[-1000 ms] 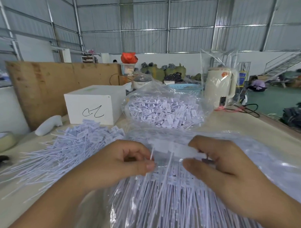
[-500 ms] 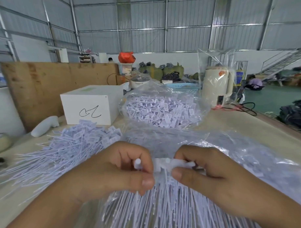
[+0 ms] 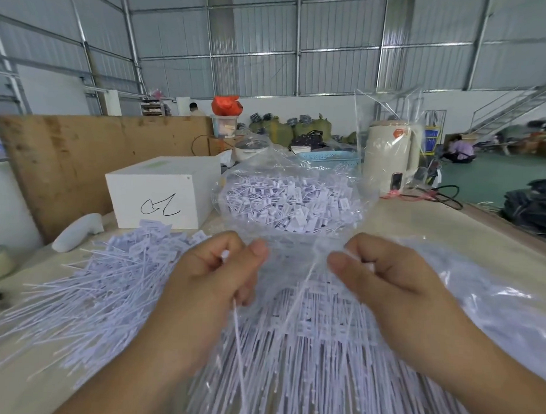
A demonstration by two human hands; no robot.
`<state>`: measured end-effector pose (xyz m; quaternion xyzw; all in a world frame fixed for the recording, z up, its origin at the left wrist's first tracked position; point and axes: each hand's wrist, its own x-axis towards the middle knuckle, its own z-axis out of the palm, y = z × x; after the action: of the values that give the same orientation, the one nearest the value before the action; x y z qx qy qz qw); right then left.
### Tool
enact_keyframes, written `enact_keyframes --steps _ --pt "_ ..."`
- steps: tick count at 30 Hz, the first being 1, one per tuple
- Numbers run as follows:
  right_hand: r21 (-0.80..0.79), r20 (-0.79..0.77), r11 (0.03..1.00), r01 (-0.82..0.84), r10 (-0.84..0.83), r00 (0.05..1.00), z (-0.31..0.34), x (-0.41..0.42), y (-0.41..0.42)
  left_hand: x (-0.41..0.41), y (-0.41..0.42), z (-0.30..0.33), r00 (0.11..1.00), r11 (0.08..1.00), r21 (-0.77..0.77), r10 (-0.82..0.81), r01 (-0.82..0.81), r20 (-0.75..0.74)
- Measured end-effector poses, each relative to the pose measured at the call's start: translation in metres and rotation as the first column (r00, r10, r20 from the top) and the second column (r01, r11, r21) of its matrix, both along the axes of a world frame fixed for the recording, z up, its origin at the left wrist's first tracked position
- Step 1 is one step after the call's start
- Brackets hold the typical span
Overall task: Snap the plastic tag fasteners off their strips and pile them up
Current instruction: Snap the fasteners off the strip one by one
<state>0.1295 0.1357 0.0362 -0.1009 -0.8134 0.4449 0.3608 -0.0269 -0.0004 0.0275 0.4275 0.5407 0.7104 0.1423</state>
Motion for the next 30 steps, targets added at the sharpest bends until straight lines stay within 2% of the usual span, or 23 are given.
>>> enact_keyframes --steps 2,5,7,10,13,16,18,21,23,25,26,28,30 --pt "-0.024 0.132 0.977 -0.212 0.213 0.968 -0.004 -0.002 -0.005 0.005 0.0 -0.004 0.988 0.987 -0.105 -0.133 0.124 -0.077" --pt "-0.001 0.213 0.933 -0.36 0.352 0.911 -0.009 -0.007 -0.009 0.013 0.001 -0.006 0.943 0.934 -0.197 -0.32 0.298 -0.089" --pt "0.001 0.192 0.939 -0.343 0.337 0.922 -0.009 -0.008 -0.007 0.012 -0.001 -0.004 0.916 0.909 -0.204 -0.388 0.363 -0.102" --pt "0.067 0.164 0.966 -0.249 0.235 0.958 -0.008 -0.007 -0.005 0.011 -0.005 0.001 0.892 0.896 -0.235 -0.42 0.378 -0.169" --pt "0.127 0.254 0.948 -0.291 0.253 0.934 -0.006 -0.004 -0.003 0.008 -0.007 0.004 0.9 0.905 -0.259 -0.391 0.338 -0.191" --pt "0.326 0.362 0.906 -0.27 0.144 0.921 -0.002 0.0 0.003 0.002 -0.006 0.004 0.93 0.919 -0.241 -0.348 0.313 -0.119" --pt "0.388 0.369 0.894 -0.226 0.074 0.927 0.001 0.002 0.004 0.001 -0.008 0.003 0.897 0.876 -0.283 -0.431 0.39 -0.097" --pt "0.348 0.38 0.901 -0.258 0.116 0.918 0.001 0.003 0.001 0.003 -0.01 0.003 0.809 0.778 -0.342 -0.583 0.527 -0.08" --pt "0.333 0.33 0.914 -0.233 0.118 0.937 -0.003 0.0 -0.002 0.007 -0.008 0.002 0.837 0.822 -0.281 -0.538 0.495 -0.101" --pt "0.347 0.237 0.93 -0.119 0.036 0.971 -0.006 -0.005 -0.008 0.016 -0.001 -0.002 0.928 0.931 -0.15 -0.351 0.332 -0.126" --pt "0.307 0.179 0.951 -0.044 -0.012 0.984 -0.006 -0.007 -0.01 0.02 0.003 -0.005 0.967 0.973 -0.084 -0.224 0.215 -0.122" --pt "0.108 0.021 0.986 0.124 -0.127 0.992 -0.002 -0.009 -0.008 0.023 0.008 -0.008 0.994 1.0 -0.001 0.001 -0.001 -0.106" --pt "0.05 -0.125 0.967 0.25 -0.242 0.962 0.006 -0.004 0.004 0.02 0.008 -0.009 0.994 0.997 0.016 0.072 -0.071 -0.08"
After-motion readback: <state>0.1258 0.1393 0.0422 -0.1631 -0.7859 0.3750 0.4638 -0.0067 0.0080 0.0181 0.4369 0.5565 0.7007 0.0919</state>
